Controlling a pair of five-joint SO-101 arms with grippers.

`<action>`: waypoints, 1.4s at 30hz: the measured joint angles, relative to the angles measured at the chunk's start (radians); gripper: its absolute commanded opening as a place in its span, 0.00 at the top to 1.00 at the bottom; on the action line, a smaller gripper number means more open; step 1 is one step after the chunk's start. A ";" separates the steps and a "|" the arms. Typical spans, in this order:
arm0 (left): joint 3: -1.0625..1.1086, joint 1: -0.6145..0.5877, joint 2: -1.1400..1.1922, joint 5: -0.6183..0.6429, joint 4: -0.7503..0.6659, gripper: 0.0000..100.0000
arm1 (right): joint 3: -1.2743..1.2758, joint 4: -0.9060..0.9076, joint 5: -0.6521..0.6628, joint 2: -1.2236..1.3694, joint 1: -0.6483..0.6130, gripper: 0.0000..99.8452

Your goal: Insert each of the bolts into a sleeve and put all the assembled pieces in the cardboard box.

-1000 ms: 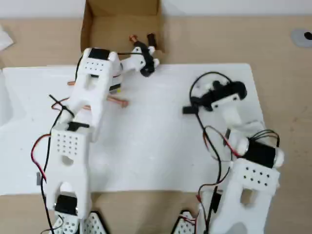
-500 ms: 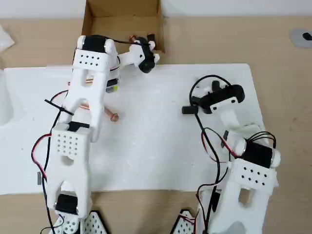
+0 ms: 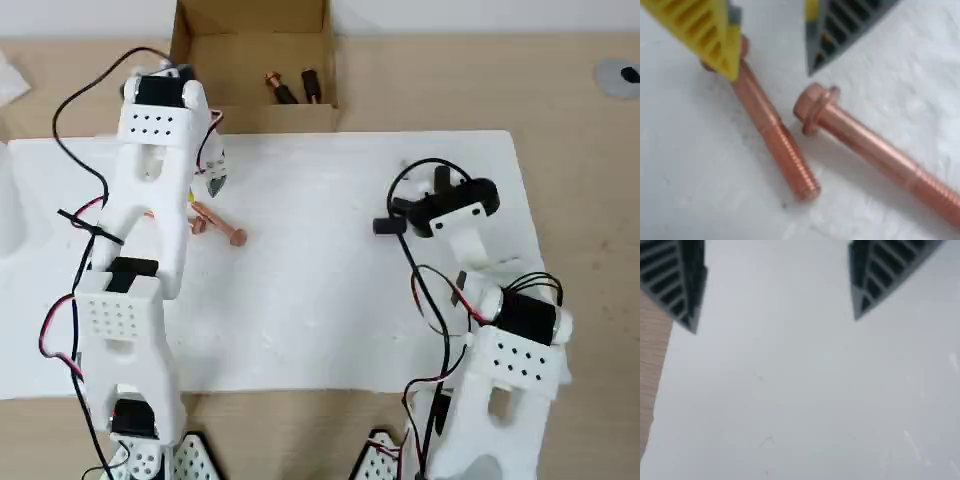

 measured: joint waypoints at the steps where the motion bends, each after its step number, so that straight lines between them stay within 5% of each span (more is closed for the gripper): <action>1: 0.003 0.000 0.000 0.002 -0.008 0.90 | 0.000 0.000 0.000 0.000 0.000 0.76; 8: 0.005 -0.018 0.002 -0.130 -0.029 0.90 | 0.038 0.000 0.000 0.000 0.000 0.76; 15: 0.005 -0.169 0.054 -0.250 -0.020 0.90 | 0.071 0.000 0.000 -0.002 0.000 0.76; 18: 0.020 -0.170 0.061 -0.540 0.000 0.90 | 0.072 0.000 0.000 0.000 0.000 0.76; 25: 0.155 -0.184 0.025 -1.456 0.002 0.90 | 0.074 -0.017 0.000 0.000 0.000 0.76; 29: 0.161 -0.184 -0.052 -1.769 0.002 0.90 | 0.077 -0.018 0.000 0.000 0.000 0.76; 32: 0.161 -0.184 -0.063 -1.858 0.002 0.90 | 0.101 -0.031 0.000 0.000 0.000 0.76; 42: 0.256 -0.092 -0.063 -1.881 0.002 0.90 | 0.157 -0.072 0.000 0.000 0.000 0.76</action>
